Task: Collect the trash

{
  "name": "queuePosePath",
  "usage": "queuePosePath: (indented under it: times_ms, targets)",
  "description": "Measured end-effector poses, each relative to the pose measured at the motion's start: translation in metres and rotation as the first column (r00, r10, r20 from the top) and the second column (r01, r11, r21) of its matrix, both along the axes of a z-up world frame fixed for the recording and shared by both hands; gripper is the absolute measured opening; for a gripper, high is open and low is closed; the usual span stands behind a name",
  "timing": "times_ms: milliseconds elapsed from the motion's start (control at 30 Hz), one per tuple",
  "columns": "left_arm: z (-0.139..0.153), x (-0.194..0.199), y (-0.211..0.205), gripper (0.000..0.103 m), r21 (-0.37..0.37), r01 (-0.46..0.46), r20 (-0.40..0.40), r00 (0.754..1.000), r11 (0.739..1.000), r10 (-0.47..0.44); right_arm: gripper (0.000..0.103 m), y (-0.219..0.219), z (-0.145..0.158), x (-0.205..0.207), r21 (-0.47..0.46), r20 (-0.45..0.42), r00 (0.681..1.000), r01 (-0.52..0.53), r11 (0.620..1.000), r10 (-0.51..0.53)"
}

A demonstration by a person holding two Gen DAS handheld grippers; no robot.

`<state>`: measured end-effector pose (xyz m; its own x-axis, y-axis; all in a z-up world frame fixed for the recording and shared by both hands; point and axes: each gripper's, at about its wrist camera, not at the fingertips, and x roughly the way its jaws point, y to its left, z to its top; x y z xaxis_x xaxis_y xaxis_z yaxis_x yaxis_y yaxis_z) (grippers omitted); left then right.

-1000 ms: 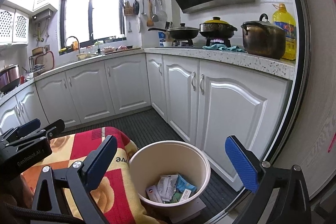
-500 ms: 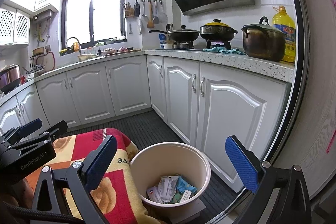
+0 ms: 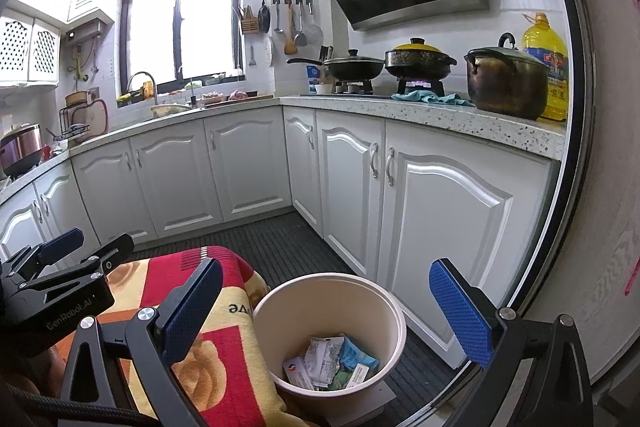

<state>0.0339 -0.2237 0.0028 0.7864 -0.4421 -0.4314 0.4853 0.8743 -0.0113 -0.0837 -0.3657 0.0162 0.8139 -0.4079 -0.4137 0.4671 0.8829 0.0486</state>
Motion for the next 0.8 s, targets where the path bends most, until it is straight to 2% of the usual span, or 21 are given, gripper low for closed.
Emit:
queuePosePath:
  times_ms: [800]
  targets:
    - [-0.0062,0.0034,0.0030,0.079,0.010,-0.006,-0.011,1.000,1.000,0.006,0.102,-0.0031,-0.0056,0.0046,0.011,-0.018,1.000,-0.003,1.000,0.004]
